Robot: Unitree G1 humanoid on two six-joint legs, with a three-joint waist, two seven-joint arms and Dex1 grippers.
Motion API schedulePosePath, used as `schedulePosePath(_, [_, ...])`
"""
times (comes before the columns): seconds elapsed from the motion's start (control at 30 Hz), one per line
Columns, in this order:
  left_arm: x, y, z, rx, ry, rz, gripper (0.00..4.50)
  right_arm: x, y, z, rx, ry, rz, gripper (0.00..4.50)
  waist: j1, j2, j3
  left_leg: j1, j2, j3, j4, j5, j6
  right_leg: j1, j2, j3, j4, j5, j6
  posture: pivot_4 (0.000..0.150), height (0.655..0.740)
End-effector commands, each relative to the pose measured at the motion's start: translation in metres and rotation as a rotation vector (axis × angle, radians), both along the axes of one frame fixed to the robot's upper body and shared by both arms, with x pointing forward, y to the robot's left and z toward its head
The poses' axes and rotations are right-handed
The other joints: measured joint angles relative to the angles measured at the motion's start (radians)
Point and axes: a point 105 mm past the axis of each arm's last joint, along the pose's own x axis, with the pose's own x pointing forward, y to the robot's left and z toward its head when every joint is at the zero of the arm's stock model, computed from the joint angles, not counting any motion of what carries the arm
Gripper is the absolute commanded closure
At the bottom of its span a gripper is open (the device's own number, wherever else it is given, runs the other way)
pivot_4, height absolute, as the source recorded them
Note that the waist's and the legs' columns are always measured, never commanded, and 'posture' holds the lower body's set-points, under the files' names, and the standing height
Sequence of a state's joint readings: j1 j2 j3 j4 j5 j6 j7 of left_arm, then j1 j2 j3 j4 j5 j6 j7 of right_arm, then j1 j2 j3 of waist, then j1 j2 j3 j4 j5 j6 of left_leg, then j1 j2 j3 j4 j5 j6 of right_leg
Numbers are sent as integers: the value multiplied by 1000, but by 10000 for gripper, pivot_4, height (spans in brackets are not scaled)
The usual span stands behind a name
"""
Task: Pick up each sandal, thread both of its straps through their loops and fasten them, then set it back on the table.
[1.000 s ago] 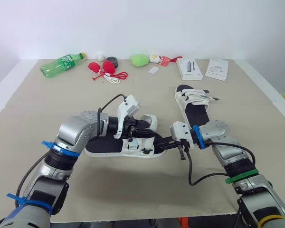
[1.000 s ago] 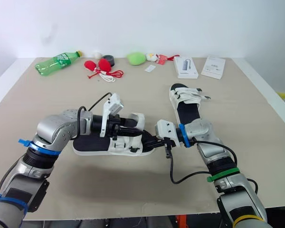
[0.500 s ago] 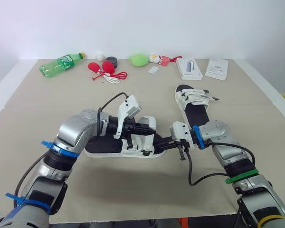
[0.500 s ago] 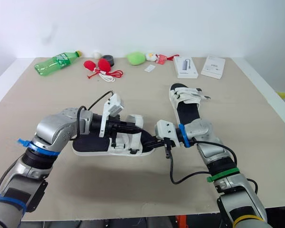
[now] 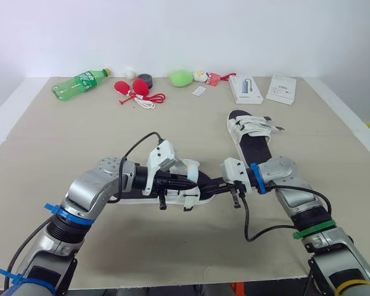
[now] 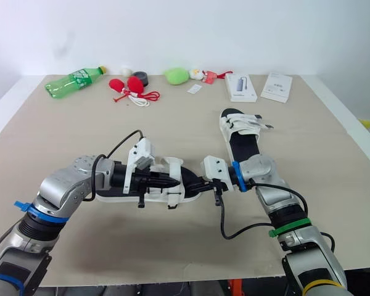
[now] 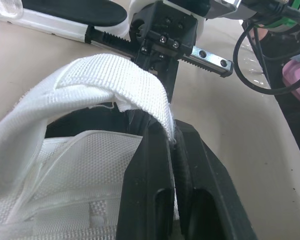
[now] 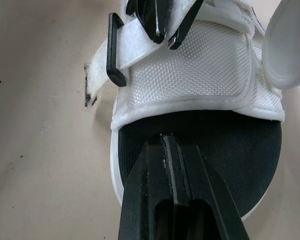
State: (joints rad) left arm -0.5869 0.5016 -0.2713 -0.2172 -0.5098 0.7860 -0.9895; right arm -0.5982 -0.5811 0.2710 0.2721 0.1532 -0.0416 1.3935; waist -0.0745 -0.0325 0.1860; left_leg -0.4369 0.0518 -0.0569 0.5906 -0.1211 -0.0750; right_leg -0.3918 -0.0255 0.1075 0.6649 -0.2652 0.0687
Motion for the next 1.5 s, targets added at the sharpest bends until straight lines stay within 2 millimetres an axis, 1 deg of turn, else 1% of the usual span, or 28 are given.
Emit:
schedulePosePath(0.03, [-15, -3, 19, -46, -54, -83, 34129, 1, -5, -11, -50, 37, -13, 45000, 0, 0, 0, 0, 0, 0, 0, 0, 0, 0, 0, 0, 0, 0, 0, 1500, 7400])
schedulePosePath(0.07, [-17, -2, 21, -51, -67, -95, 25565, 1, -5, -11, -51, 37, -13, 45000, 0, 0, 0, 0, 0, 0, 0, 0, 0, 0, 0, 0, 0, 0, 0, 1500, 7400])
schedulePosePath(0.17, [-24, 5, 36, -75, -90, -130, 17045, 1, -5, -11, -53, 38, -10, 45000, 0, 0, 0, 0, 0, 0, 0, 0, 0, 0, 0, 0, 0, 0, 0, 1500, 7400])
schedulePosePath(0.2, [-25, 9, 41, -81, -101, -135, 11730, 2, -6, -11, -53, 39, -10, 45000, 0, 0, 0, 0, 0, 0, 0, 0, 0, 0, 0, 0, 0, 0, 0, 1500, 7400])
schedulePosePath(0.23, [-26, 13, 48, -90, -110, -134, 7870, 2, -6, -11, -54, 39, -10, 45000, 0, 0, 0, 0, 0, 0, 0, 0, 0, 0, 0, 0, 0, 0, 0, 1500, 7400])
schedulePosePath(0.27, [-27, 18, 57, -104, -111, -135, 6225, 2, -6, -11, -55, 40, -10, 45000, 0, 0, 0, 0, 0, 0, 0, 0, 0, 0, 0, 0, 0, 0, 0, 1500, 7400])
schedulePosePath(0.3, [-29, 24, 64, -114, -105, -136, 2632, 2, -7, -11, -56, 40, -10, 45000, 0, 0, 0, 0, 0, 0, 0, 0, 0, 0, 0, 0, 0, 0, 0, 1500, 7400])
schedulePosePath(0.33, [-32, 29, 69, -114, -94, -141, 1031, 2, -7, -11, -57, 40, -9, 45000, 0, 0, 0, 0, 0, 0, 0, 0, 0, 0, 0, 0, 0, 0, 0, 1500, 7400])
schedulePosePath(0.4, [-48, 40, 67, -80, -14, -177, 1031, 2, -7, -11, -57, 42, -9, 45000, -1, -1, 1, 0, 0, 0, 0, 0, 0, 0, 0, 0, 0, 0, 0, 1500, 7400])
schedulePosePath(0.47, [-65, 46, 59, -70, 94, -208, 1031, 1, -7, -12, -56, 45, -7, 45000, -1, -1, 1, -1, 0, 0, 0, 0, 0, -1, 0, 0, 0, -1, 0, 1500, 7400])
schedulePosePath(0.6, [-81, 48, 36, -48, 196, -174, 1031, 0, -5, -13, -54, 50, 0, 45000, -1, -1, 1, 0, 1, 0, -2, 0, 0, -1, 0, 0, 0, -1, -1, 1500, 7400])
schedulePosePath(0.67, [-80, 45, 24, -73, 217, -108, 1031, -1, -5, -13, -53, 53, 2, 45000, -1, -1, 1, 0, 1, 0, -2, 0, 0, -1, 0, -1, 0, -1, -1, 1500, 7400])
schedulePosePath(0.73, [-76, 44, 11, -64, 185, -43, 1031, -2, -5, -13, -54, 55, 3, 45000, -1, -1, 1, 1, 1, 0, -1, 0, 0, -1, 0, 0, 0, -1, -2, 1500, 7400])
schedulePosePath(0.8, [-68, 44, -4, -39, 137, 36, 1031, -2, -6, -14, -57, 57, 4, 45000, -1, -2, 1, 1, 1, 1, -1, 0, 0, -1, 0, 0, 0, 0, -2, 1500, 7400])
schedulePosePath(0.87, [-58, 43, -13, -30, 72, 109, 1031, -3, -6, -14, -58, 59, 6, 45000, -1, -1, 1, 1, 1, 1, -1, 0, 0, -1, 0, 0, 0, 0, -2, 1500, 7400])
schedulePosePath(0.97, [-45, 38, -21, -28, 1, 177, 1031, -3, -6, -13, -59, 59, 10, 45000, 0, -2, 1, 1, 1, 1, -1, 0, 0, -1, 0, 0, 0, 0, -2, 1500, 7400])
schedulePosePath(1.03, [-42, 33, -25, -30, -13, 186, 1031, -3, -5, -13, -59, 57, 12, 45000, 0, -2, 0, 1, 1, 1, -1, 0, 0, -1, 0, 0, 0, 0, -2, 1500, 7400])
schedulePosePath(1.23, [-37, 24, -32, -25, -41, 169, 1031, -4, -6, -14, -62, 56, 12, 45000, 0, -2, 0, 1, 0, 1, -1, 0, 0, 0, -1, 0, 0, 0, -2, 1500, 7400])
schedulePosePath(1.5, [-34, 16, -42, -10, -21, 129, 1031, -5, -5, -14, -57, 53, 9, 45000, 3, -2, 0, 1, 0, 1, 0, 0, 0, 0, -1, 0, 0, 0, -2, 1500, 7400])
